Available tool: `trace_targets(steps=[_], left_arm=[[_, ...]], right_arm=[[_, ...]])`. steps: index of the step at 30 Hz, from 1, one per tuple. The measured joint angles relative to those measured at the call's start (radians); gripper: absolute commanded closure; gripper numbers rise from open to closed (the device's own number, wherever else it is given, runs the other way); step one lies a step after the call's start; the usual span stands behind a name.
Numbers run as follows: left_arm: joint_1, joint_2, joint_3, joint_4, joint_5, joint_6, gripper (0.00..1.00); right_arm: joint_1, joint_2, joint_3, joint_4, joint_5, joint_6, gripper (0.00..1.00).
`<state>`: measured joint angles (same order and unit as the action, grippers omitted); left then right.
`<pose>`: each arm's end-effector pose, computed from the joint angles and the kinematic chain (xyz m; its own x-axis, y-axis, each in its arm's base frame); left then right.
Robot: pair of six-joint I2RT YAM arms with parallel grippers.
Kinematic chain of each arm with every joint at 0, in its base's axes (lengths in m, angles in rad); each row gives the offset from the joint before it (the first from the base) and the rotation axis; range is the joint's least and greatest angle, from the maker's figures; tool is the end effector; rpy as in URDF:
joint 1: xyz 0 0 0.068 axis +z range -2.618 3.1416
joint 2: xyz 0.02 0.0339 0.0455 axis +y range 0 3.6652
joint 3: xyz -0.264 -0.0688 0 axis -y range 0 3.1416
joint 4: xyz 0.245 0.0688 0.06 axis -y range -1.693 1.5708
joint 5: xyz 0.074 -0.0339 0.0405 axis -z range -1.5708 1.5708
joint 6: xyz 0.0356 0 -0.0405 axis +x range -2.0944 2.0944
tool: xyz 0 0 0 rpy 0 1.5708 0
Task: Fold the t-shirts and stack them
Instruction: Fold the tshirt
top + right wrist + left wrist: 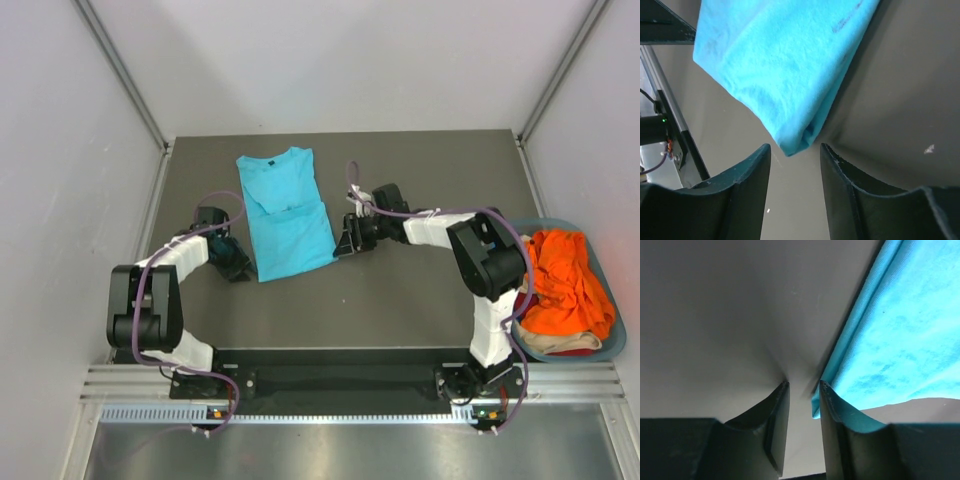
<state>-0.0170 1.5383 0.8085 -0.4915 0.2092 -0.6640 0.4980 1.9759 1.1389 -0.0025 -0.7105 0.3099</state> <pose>0.2711 -0.0120 0.1565 -0.7939 -0.5894 -0.1494 -0.5098 0.7791 -0.3647 0.3404 0.2115 0.1392 -0.8499 -0.1990 -0.4880 -0.5099 0.5445 0.6660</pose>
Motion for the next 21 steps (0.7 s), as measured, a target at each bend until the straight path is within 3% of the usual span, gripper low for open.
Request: trace_targets(steps=[6,11,21], left_arm=[[-0.001,-0.005,-0.015,0.020,0.007,-0.006,0.78],[-0.002,-0.003,-0.020,0.021,0.002,-0.006,1.00],[-0.005,-0.002,-0.020,0.021,-0.011,-0.006,1.00]], right_arm=[[0.012,0.000,-0.002,0.058,-0.014,0.030,0.54],[0.022,0.000,-0.002,0.079,-0.018,0.042,0.58],[0.024,0.000,-0.029,0.109,-0.018,0.062,0.69]])
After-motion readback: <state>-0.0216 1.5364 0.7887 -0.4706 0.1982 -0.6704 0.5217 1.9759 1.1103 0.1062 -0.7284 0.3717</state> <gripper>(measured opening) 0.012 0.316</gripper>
